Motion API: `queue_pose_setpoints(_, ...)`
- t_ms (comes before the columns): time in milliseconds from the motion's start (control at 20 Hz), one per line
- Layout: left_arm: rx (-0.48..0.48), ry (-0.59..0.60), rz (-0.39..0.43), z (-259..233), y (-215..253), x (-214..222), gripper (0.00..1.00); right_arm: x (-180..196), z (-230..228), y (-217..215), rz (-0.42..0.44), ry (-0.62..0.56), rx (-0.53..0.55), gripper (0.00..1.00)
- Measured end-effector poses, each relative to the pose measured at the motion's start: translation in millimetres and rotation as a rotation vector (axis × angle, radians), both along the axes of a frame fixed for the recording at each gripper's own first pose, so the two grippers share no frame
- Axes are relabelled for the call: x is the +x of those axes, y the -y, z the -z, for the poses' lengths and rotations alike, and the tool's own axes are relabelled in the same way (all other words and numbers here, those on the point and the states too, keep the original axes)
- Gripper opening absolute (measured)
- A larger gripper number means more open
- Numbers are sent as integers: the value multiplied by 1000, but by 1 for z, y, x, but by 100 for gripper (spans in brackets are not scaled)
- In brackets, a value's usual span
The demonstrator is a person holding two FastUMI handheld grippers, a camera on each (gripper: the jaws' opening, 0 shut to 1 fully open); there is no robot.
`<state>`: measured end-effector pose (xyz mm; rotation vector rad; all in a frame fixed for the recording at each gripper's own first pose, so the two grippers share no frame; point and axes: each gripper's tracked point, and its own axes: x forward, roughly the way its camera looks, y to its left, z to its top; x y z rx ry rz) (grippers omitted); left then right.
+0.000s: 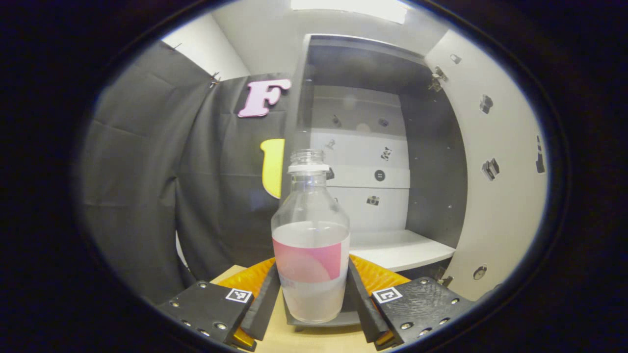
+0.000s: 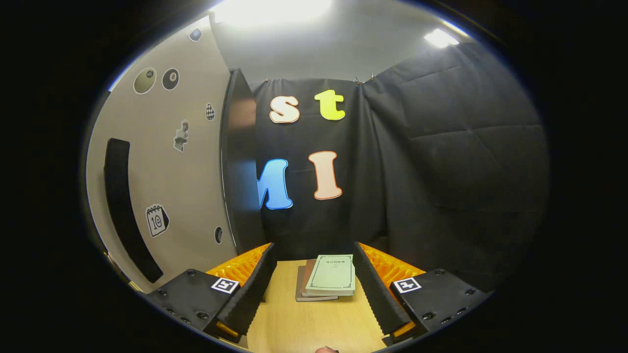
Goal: Open the cabinet door with the right hand, grasp the bottle in the cabinet with the left hand and place it on the coaster, then close the cabinet door with the right hand.
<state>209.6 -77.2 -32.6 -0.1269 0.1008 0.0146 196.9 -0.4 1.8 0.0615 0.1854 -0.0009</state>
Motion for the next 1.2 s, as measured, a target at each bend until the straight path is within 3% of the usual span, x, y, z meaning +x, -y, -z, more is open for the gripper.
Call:
queue_pose_setpoints(100, -10, 1, -30, 8, -18, -19, 72, 0, 0, -3, -16, -2, 6, 95)
queue_pose_setpoints(550, -67, -39, -138, 67, -74, -95, 72, -12, 9, -5, -34, 0, 18, 98)
queue_pose_setpoints(700, -75, -71, -155, 97, -76, -109, 72, -20, 16, -1, -37, -12, 19, 95)
queue_pose_setpoints(1200, -49, -173, -204, 211, -77, -141, 72, -25, 30, 31, 19, -22, -74, 98)
